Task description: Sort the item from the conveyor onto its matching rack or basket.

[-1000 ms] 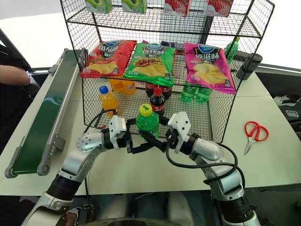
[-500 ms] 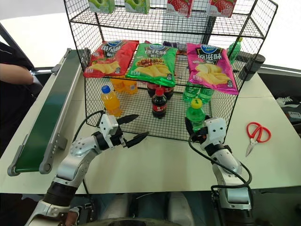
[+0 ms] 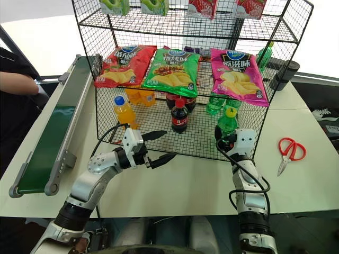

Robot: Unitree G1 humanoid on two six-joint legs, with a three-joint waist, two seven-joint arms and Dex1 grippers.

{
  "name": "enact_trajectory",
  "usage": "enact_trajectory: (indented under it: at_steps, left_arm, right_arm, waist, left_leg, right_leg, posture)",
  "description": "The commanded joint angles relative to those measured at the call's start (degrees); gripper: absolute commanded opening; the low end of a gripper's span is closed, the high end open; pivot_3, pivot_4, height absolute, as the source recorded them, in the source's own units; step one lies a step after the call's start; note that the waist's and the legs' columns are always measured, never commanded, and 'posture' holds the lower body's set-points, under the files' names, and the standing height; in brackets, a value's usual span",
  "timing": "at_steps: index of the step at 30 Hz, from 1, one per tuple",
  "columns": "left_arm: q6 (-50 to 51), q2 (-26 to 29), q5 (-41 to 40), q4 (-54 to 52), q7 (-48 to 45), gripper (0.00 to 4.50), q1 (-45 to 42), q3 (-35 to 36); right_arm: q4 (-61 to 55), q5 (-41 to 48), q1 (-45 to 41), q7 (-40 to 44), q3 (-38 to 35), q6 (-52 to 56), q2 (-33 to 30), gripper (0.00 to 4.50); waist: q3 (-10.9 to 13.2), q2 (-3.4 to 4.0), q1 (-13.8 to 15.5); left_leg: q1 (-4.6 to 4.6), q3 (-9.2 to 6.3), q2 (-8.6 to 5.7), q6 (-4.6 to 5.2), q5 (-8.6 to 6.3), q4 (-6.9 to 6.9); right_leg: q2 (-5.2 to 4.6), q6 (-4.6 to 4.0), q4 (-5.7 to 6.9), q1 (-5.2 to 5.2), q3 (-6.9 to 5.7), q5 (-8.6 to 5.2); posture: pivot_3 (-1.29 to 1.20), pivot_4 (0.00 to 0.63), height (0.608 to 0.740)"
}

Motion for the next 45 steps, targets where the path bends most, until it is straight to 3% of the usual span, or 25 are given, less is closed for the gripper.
enact_trajectory:
  at_steps: [1, 4, 7, 25, 31, 35, 39, 45]
  left_arm:
    - [-0.28, 0.07, -0.21, -2.53, -0.12, 4.42, -0.41, 0.02]
    - [-0.32, -0.01, -0.31, -2.74, -0.11, 4.42, -0.34, -0.02]
    - [-0.29, -0.09, -0.49, -2.7, -0.19, 4.5, -0.43, 0.05]
    - [2.8, 1.24, -1.81, -2.3, 2.06, 4.5, -1.73, 3.93]
    - [4.42, 8.21, -1.93, -1.92, 1.16, 4.5, 0.37, 9.38]
    - [2.4, 13.4, -2.55, 0.04, -0.53, 4.5, 3.56, 14.57]
    - [1.11, 16.97, -3.41, 0.83, -2.29, 4.5, 7.23, 19.34]
    - [2.12, 19.67, -4.77, 3.14, -3.62, 4.5, 10.6, 23.75]
  right_arm:
    - [-0.81, 1.62, -1.74, 0.78, -1.43, -3.02, 0.04, 3.0]
    - [-0.59, 2.31, -1.56, 1.46, -1.43, -3.09, -0.08, 3.0]
    - [-1.5, 2.7, -0.77, 2.1, -1.22, -3.04, -0.24, 4.46]
    - [-23.51, -0.64, 9.43, 1.54, -0.73, 0.63, -5.85, 4.46]
    - [-33.0, 3.64, 15.37, 10.39, -0.09, 6.05, -13.02, 4.46]
    - [-37.35, 11.29, 21.52, 17.25, -4.12, 10.51, -18.7, 4.46]
    - [-37.83, 16.78, 26.89, 21.7, -9.7, 13.25, -22.0, 4.46]
    - [-34.69, 17.79, 28.76, 25.06, -14.94, 12.98, -23.92, 4.46]
  waist:
    - [0.0, 0.01, -0.03]
    - [0.0, 0.01, -0.02]
    - [-0.01, 0.01, -0.04]
    - [-0.01, 0.02, 0.05]
    - [-0.01, 0.01, 0.07]
    - [0.0, 0.01, 0.12]
    - [0.0, -0.02, 0.23]
    - [0.01, -0.04, 0.15]
  left_leg:
    - [0.0, 0.0, 0.01, 0.0, 0.0, 0.0]
    - [0.01, 0.0, 0.01, 0.0, 0.0, 0.01]
    - [0.01, 0.0, 0.01, 0.0, 0.0, 0.0]
    - [0.31, 0.0, 0.01, 0.01, 0.0, -0.03]
    - [0.53, 0.02, 0.01, 0.01, -0.01, -0.13]
    - [0.59, 0.03, 0.04, 0.02, -0.01, -0.19]
    - [0.59, 0.04, 0.04, 0.02, -0.01, -0.19]
    - [0.64, 0.06, 0.06, 0.02, -0.02, -0.18]
  right_leg:
    - [-0.01, 0.0, 0.0, 0.0, 0.0, 0.0]
    - [-0.01, 0.0, 0.0, 0.01, 0.0, 0.0]
    - [-0.01, 0.0, 0.01, 0.01, 0.01, 0.0]
    - [0.0, -0.01, 0.0, 0.27, 0.01, 0.0]
    - [0.01, -0.01, -0.01, 0.42, 0.04, -0.02]
    - [0.0, -0.02, -0.05, 0.44, 0.05, -0.04]
    - [-0.05, -0.08, -0.1, 0.48, 0.05, -0.07]
    - [-0.08, -0.18, -0.08, 0.5, 0.05, -0.12]
  posture:
    - [0.0, 0.15, 0.74]
    - [0.0, 0.15, 0.74]
    - [0.0, 0.15, 0.74]
    - [0.0, 0.15, 0.74]
    - [0.0, 0.15, 0.74]
    - [0.0, 0.15, 0.74]
    - [0.0, 0.15, 0.74]
    - [0.0, 0.15, 0.74]
